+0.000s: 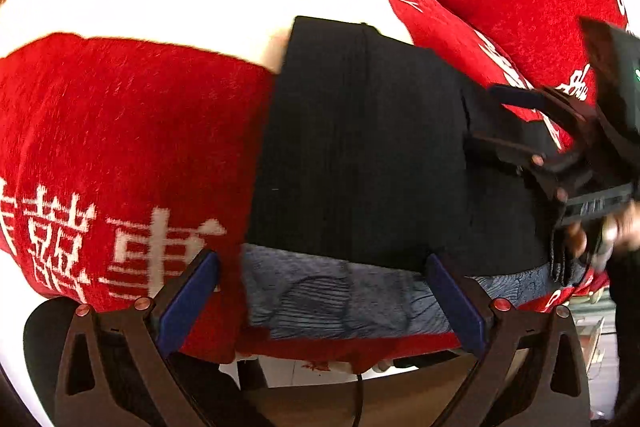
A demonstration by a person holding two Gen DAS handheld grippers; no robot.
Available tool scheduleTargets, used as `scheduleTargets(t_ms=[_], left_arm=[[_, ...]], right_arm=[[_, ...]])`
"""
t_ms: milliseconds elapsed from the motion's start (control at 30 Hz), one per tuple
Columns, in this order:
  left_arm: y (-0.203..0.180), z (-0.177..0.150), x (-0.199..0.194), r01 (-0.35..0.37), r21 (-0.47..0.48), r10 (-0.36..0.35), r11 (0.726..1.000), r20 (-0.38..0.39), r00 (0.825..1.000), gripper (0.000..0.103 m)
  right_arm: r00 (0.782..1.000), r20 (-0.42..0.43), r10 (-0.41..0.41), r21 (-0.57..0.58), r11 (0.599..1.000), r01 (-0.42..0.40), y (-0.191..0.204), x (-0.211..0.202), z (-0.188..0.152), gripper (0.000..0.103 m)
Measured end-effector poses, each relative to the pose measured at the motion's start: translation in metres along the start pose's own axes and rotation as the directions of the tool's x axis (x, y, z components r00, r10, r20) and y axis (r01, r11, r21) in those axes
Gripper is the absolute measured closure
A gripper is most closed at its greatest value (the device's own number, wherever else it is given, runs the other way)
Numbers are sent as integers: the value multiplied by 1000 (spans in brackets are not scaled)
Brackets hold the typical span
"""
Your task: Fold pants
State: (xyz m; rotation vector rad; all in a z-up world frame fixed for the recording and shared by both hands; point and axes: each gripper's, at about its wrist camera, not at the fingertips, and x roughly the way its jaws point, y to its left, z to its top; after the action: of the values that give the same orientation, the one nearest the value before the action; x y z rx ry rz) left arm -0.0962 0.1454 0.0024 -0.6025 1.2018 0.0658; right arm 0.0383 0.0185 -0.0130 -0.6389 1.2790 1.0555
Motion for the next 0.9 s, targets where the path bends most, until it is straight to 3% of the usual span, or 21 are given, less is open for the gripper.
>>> scheduleTargets(t_ms=[67, 167, 267, 300, 333, 400, 467, 533, 600, 633, 700, 767, 800, 900], left_arm=[[6, 2, 3, 59, -26, -59, 998, -6, 998, 1], [16, 6, 0, 136, -45, -135, 990, 12, 991, 1], [24, 12, -6, 180, -31, -179, 983, 34, 983, 1], [26, 15, -7, 201, -22, -200, 979, 38, 979, 1], [27, 16, -7, 220, -12, -219, 976, 36, 975, 1], [25, 25, -3, 260, 22, -260, 965, 24, 965, 1], [24, 33, 2, 286, 55, -287, 957, 1, 958, 1], [22, 41, 10, 284, 82, -282, 955, -35, 959, 1], [25, 44, 11, 292, 104, -288, 951, -49, 956, 1], [24, 44, 11, 293, 110, -289, 950, -52, 956, 1], [26, 43, 12, 302, 111, -298, 947, -54, 953, 1], [28, 45, 12, 320, 101, -316, 942, -55, 947, 1], [28, 47, 12, 332, 98, -328, 938, -57, 943, 1], [28, 52, 11, 349, 112, -345, 931, -54, 937, 1]], right_arm=[[992, -78, 96, 5, 995, -96, -7, 12, 11, 0], [976, -156, 152, -65, 984, -163, -5, 16, 21, 6], [972, -189, 140, -175, 969, -173, 9, 2, 22, 45], [973, -190, 131, -212, 962, -171, 11, -4, 20, 62], [969, -195, 151, -233, 953, -195, 12, -13, 17, 72], [966, -192, 170, -253, 943, -216, 13, -18, 17, 74], [957, -229, 179, -218, 948, -230, 12, -5, 18, 68], [948, -244, 203, -201, 946, -254, 12, 9, 21, 45], [928, -250, 278, -161, 933, -322, 9, 22, 26, 29], [924, -237, 299, -156, 927, -340, 10, 24, 25, 28], [928, -232, 292, -177, 925, -336, 16, 23, 27, 38], [937, -228, 264, -208, 927, -312, 21, 15, 29, 61], [937, -212, 277, -213, 923, -321, 19, 5, 28, 81], [945, -130, 299, -266, 908, -324, 21, -25, 28, 87]])
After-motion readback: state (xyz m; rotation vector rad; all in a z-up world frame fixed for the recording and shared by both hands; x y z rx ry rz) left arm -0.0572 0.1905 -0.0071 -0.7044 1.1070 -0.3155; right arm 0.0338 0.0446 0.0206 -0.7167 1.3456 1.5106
